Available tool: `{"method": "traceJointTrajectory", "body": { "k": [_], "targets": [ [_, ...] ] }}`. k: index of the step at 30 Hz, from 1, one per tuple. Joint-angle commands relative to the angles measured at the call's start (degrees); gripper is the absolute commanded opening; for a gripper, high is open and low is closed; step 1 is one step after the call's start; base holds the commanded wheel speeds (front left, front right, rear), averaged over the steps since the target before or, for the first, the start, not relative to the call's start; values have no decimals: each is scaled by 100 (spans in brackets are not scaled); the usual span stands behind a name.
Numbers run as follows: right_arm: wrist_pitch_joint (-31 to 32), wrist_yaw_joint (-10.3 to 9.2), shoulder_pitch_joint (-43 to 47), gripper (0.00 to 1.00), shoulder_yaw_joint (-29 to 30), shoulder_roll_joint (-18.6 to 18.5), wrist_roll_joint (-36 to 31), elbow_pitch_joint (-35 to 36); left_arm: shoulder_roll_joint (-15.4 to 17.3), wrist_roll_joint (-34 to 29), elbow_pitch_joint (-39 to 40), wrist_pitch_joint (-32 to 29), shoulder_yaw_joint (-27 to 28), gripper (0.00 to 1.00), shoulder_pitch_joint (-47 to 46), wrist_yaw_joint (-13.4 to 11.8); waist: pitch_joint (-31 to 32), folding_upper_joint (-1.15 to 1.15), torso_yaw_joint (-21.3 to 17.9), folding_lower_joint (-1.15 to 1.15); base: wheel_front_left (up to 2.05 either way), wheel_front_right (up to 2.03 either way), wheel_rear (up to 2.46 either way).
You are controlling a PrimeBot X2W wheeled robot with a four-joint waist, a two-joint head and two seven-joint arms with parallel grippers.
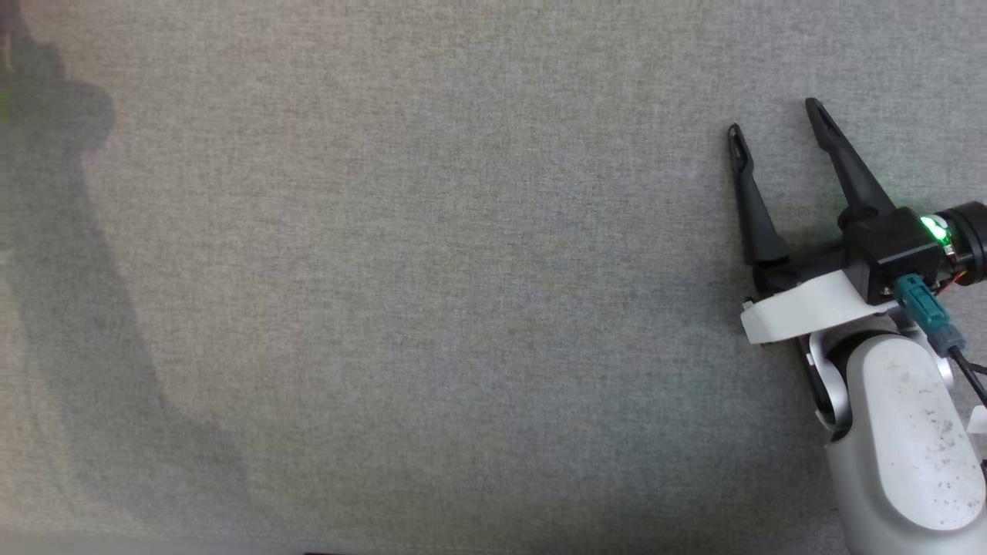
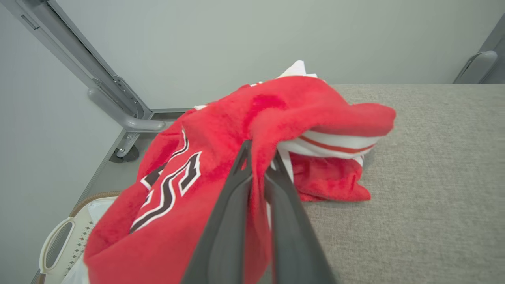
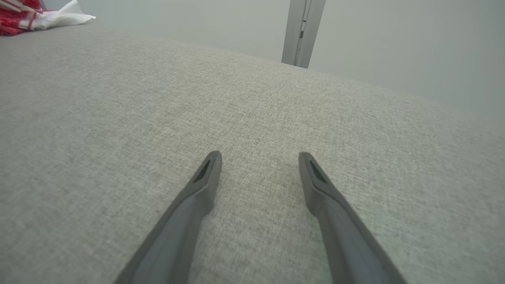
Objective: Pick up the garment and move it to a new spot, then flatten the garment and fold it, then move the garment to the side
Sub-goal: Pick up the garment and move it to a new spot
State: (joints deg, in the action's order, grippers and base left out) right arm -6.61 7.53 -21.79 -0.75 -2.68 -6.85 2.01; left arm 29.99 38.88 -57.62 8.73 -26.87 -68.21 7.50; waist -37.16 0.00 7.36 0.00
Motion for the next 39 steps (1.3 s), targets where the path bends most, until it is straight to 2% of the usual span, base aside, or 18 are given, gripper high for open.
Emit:
{"method": "traceJointTrajectory", "body": {
  "k": [1, 12, 20, 25, 28, 36, 39],
  "targets": [
    [-29, -8, 92, 100, 24, -40, 29, -175, 83, 48, 30, 100, -16, 0, -98, 0, 177, 0, 18, 0, 0, 0, 0],
    [-432, -8, 235, 100, 69, -33, 415, -933, 342, 19, 964, 266, -613, 0, -229, 0, 1343, 0, -72, 0, 0, 0, 0],
    [-681, -8, 471, 100, 125, -32, 744, -1494, 83, -72, 1932, 160, -1084, 0, -375, 0, 2263, 0, -366, 0, 0, 0, 0],
    [-775, -8, 611, 100, 142, -32, 932, -1752, -459, 87, 2440, 10, -1230, 0, -390, -39, 2701, 0, -634, 0, 0, 0, 0],
    [-815, -8, 665, 100, 173, -32, 1028, -1856, -904, 189, 2677, -87, -1333, 0, -388, -122, 2854, 0, -782, 0, 0, 0, 0],
    [-858, -8, 730, 100, 286, -32, 1141, -1981, -2262, 474, 3016, 113, -1526, 0, -230, -429, 2911, 0, -1053, 0, 0, 0, 0],
    [-861, -8, 723, 100, 341, -32, 1134, -1969, -2544, 620, 3007, 268, -1687, 0, 77, -459, 2836, 0, -1097, 0, 0, 0, 0]
  ]
}}
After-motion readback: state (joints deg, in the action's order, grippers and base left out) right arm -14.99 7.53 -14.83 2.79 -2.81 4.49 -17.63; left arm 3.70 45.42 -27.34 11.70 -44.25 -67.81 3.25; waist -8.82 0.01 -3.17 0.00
